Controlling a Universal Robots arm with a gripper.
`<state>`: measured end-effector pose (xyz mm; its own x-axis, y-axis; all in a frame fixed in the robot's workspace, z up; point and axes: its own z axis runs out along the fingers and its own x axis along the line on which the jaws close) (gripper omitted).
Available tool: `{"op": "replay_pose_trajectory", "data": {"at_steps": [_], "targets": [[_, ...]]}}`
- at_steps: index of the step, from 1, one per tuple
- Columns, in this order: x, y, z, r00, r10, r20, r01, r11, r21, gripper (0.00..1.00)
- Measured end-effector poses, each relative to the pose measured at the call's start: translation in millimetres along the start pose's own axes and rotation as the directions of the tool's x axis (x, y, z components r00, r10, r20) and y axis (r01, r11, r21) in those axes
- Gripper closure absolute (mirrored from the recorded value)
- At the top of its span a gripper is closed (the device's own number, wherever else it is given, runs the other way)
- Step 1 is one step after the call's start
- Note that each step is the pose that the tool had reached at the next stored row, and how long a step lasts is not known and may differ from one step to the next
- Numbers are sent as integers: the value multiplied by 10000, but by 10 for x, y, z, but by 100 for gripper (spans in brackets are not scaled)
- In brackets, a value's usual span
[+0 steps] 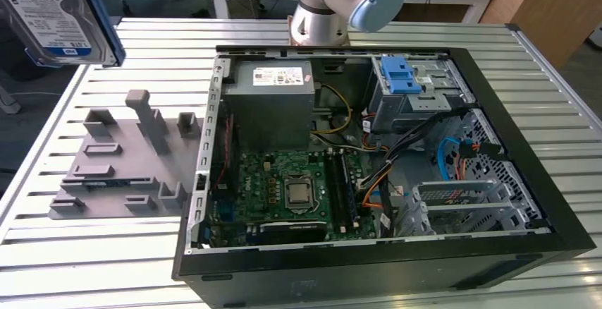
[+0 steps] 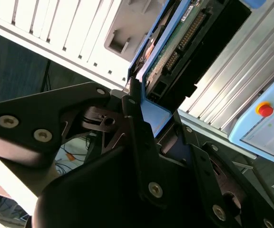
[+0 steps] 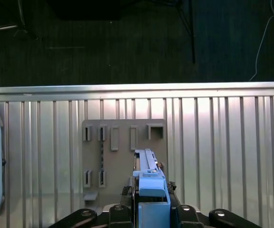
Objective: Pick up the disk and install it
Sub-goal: 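Pick up the disk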
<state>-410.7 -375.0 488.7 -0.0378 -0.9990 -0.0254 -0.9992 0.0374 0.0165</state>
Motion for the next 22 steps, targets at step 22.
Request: {"op": "replay_pose_trajectory", "data": {"at_steps": [22], "targets": [[179,-354,-11,10000,1,-3,-1,10000,-54,64]]}}
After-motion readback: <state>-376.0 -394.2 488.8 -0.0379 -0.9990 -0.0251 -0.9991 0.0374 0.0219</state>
